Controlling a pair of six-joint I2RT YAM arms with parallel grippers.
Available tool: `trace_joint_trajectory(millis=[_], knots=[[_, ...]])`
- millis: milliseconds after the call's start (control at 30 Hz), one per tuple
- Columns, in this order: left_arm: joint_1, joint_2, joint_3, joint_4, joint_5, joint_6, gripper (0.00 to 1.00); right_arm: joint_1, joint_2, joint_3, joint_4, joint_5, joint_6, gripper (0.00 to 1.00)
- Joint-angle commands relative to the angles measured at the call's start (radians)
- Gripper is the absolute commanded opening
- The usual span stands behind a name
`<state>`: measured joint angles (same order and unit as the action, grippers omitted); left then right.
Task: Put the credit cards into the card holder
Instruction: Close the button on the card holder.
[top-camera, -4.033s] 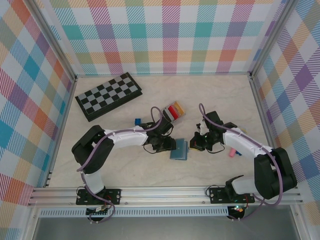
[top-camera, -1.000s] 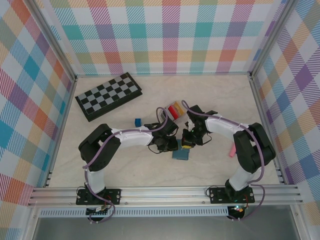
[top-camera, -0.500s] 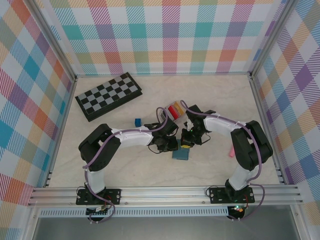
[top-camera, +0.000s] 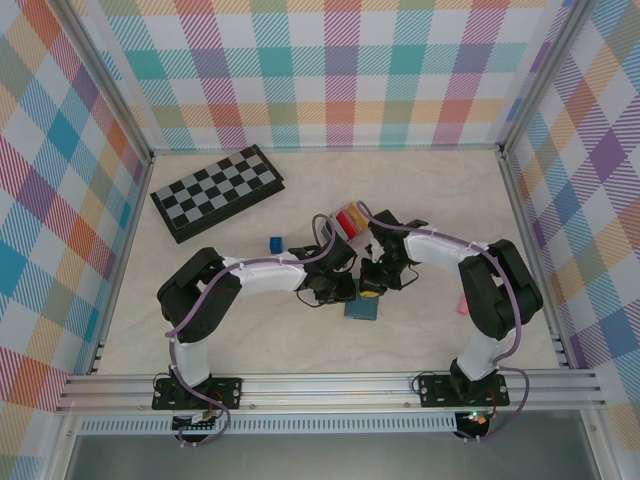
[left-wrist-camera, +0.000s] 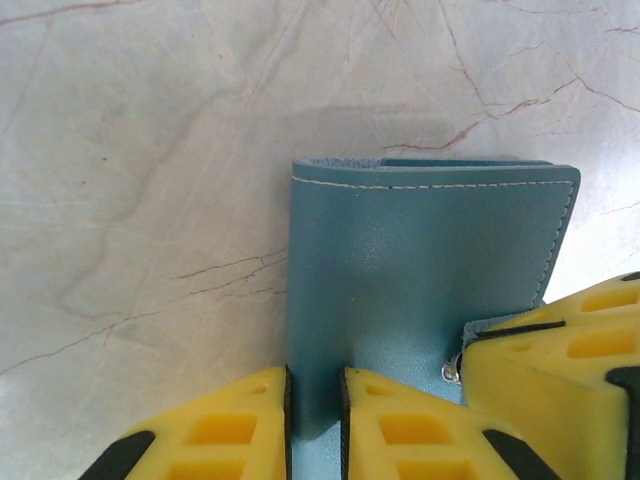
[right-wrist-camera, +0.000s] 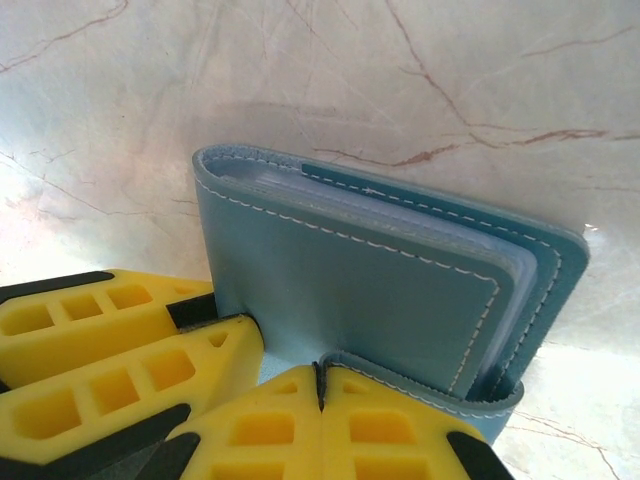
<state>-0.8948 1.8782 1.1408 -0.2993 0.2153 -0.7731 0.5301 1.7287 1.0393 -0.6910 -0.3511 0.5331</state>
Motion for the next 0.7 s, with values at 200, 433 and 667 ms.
trace_joint_trajectory(millis=[200,433,667], knots=[[-0.013,0.034,0.005,-0.057,-0.037,0.006,0.17,0.031,-0.052,0.013,-0.04,0.054,-0.005,0.0],[-0.013,0.032,0.003,-0.056,-0.037,0.006,0.17,0.032,-0.001,0.035,-0.033,0.036,-0.007,0.0],[-0.013,0.029,-0.001,-0.058,-0.042,0.004,0.17,0.038,0.029,0.006,-0.019,0.04,-0.004,0.0]])
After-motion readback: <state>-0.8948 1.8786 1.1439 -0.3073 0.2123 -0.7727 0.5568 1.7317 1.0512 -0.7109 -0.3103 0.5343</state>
